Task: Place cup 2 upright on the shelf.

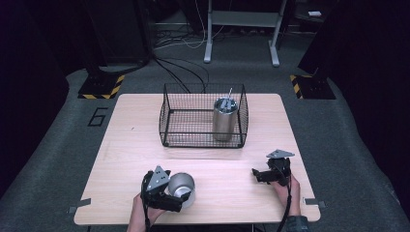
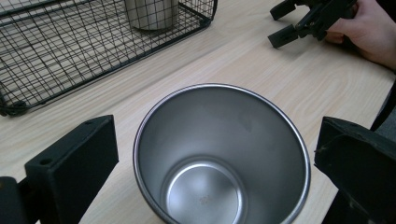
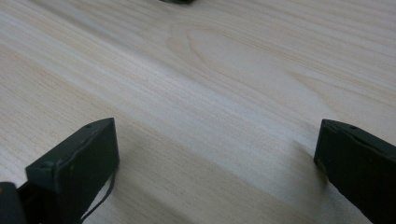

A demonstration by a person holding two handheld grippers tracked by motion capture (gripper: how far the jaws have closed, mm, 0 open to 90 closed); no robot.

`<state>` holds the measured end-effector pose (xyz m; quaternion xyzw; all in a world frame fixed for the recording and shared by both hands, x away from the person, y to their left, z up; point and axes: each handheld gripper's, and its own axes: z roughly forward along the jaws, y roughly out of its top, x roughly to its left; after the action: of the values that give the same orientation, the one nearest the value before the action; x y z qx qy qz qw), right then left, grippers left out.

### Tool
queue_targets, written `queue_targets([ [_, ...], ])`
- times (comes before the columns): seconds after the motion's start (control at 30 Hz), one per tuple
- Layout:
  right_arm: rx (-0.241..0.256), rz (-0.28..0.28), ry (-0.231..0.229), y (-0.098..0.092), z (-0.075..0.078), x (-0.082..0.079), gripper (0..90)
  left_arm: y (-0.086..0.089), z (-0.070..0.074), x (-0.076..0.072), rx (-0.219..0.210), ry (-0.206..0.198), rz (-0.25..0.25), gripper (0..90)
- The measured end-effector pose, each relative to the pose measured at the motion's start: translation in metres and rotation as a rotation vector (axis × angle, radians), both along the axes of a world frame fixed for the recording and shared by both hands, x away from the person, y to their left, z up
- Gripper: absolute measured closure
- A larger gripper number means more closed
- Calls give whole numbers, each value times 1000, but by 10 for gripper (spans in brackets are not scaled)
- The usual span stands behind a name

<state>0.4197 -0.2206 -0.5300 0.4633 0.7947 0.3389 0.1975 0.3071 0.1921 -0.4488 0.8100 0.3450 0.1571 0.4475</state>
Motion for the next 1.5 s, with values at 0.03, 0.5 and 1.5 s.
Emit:
queue_targets([
  [0.03, -3, 0, 3, 0, 0, 0, 0, -2, -1, 1, -3, 3, -4, 0],
  [0.5, -1, -1, 1, 0, 0, 0, 0, -11, -11, 0, 56, -5, 14, 51],
  [1.5, 1, -2, -2, 0, 0, 0, 0, -5, 3, 16, 18, -33, 12, 61],
])
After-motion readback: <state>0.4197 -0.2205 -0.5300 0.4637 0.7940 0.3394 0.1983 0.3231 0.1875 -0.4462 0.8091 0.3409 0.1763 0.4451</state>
